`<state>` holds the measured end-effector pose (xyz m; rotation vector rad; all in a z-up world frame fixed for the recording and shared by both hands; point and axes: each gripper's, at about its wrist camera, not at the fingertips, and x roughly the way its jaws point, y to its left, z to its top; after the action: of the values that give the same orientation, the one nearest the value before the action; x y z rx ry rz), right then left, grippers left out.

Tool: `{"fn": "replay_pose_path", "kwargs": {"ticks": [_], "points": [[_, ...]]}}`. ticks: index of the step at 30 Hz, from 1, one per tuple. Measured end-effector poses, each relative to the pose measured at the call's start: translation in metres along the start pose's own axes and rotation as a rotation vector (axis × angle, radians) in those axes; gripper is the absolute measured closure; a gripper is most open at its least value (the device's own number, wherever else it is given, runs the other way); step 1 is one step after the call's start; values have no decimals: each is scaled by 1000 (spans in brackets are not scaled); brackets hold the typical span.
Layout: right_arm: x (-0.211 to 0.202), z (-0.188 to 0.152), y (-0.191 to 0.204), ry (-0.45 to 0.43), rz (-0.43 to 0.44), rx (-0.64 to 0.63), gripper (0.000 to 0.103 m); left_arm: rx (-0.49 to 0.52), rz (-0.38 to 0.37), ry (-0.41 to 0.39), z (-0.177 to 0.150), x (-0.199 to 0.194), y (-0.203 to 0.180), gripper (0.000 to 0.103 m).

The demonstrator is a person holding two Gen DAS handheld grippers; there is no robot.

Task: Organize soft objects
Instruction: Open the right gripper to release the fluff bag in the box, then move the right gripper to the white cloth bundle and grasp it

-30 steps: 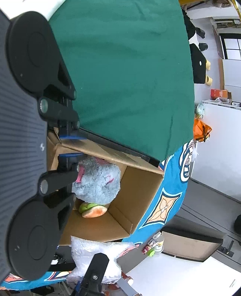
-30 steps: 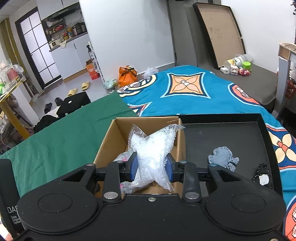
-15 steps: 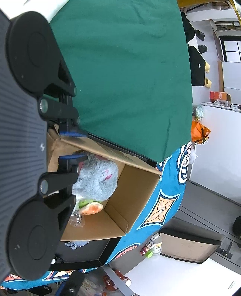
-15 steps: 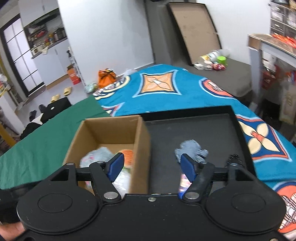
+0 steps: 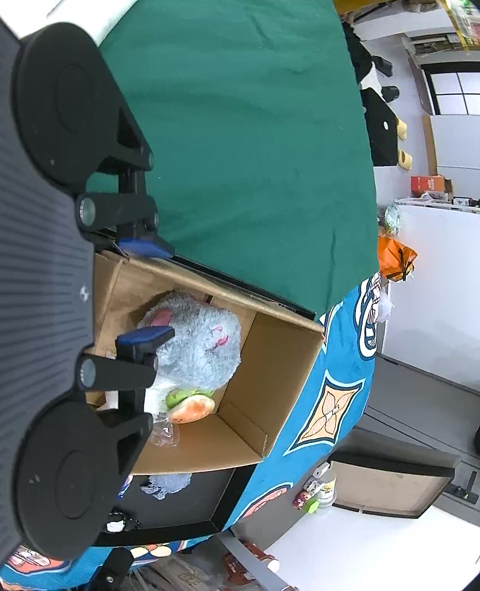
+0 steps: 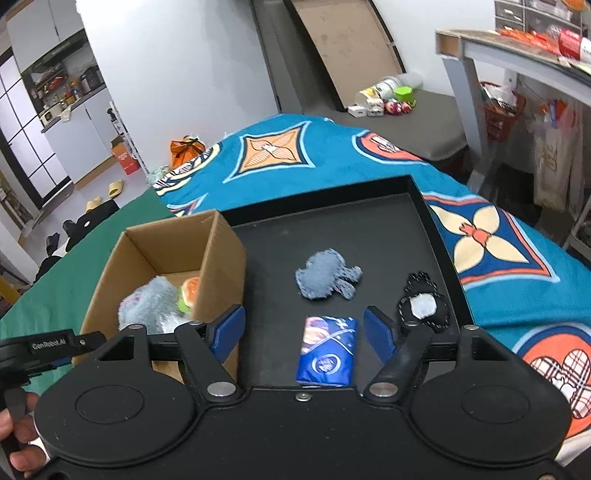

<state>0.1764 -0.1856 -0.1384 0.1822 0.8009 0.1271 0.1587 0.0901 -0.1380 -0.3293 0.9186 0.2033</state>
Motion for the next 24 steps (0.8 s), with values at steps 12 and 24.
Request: {"fn": "replay_pose_path", "kwargs": {"ticks": [12, 24], "points": [[18, -33, -29, 96, -27, 72, 24, 52, 48, -1, -2, 2, -15, 55], [51, -62, -31, 216, -27, 104, 24, 88, 96, 0, -4, 7, -27, 52]]}}
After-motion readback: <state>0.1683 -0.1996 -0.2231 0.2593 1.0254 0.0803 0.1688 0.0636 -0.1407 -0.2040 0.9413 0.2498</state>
